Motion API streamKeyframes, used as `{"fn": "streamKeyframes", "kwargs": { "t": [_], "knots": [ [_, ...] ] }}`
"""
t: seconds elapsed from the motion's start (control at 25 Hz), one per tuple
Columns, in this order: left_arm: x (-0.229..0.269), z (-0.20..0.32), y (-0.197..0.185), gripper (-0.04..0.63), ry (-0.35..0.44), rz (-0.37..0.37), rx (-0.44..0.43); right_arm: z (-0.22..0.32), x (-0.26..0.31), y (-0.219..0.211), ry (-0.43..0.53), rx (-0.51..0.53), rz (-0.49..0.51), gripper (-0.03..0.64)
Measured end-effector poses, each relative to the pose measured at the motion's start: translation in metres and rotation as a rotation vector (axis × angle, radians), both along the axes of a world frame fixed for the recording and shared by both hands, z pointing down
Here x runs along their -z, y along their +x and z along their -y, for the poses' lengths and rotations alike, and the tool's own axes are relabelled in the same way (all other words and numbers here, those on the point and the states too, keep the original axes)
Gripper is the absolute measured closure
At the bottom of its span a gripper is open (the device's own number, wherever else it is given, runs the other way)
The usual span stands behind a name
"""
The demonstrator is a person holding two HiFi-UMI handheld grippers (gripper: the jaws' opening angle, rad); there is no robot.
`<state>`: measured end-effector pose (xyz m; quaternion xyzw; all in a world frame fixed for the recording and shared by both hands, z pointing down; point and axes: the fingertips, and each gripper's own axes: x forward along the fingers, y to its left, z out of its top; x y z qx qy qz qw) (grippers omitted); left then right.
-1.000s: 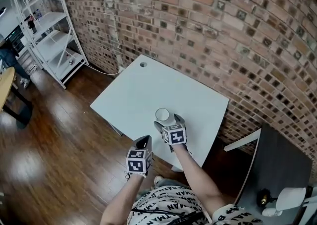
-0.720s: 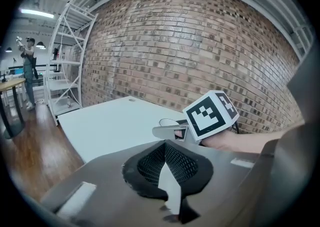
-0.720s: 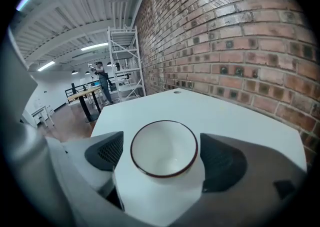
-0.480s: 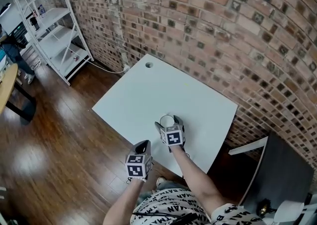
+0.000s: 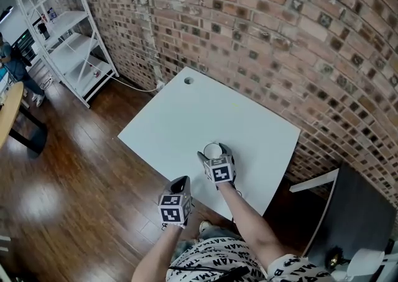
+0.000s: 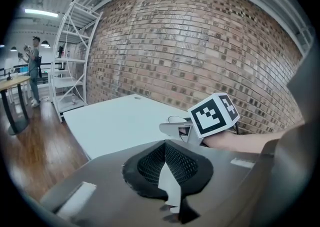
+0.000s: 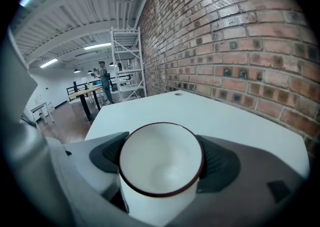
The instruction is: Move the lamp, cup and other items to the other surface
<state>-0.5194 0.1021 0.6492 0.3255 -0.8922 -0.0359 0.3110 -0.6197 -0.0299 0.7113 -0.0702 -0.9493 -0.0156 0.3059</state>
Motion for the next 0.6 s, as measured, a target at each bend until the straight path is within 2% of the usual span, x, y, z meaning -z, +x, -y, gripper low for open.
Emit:
{"fn": "streamKeyframes", "kwargs": {
  "t": [0.16, 0.32, 0.44, 0.6],
  "knots": [
    [0.005, 0.0, 0.006, 0.595, 0.004, 0.01, -0.02, 0.0, 0.02, 0.013, 0.011, -0.014, 0.037, 0.199],
    [0.017, 0.017, 0.022, 0.595, 0.022, 0.021, -0.104, 0.014, 0.046, 0.044, 0.004, -0.09, 0.069, 0.199],
    [0.028, 0.031, 0.044, 0.595, 0.037, 0.04, -0.169, 0.027, 0.063, 0.081, -0.003, -0.16, 0.088, 0.199],
    [0.036, 0.052, 0.096, 0.595, 0.057, 0.036, -0.309, 0.05, 0.085, 0.155, -0.006, -0.295, 0.106, 0.199]
  ]
}}
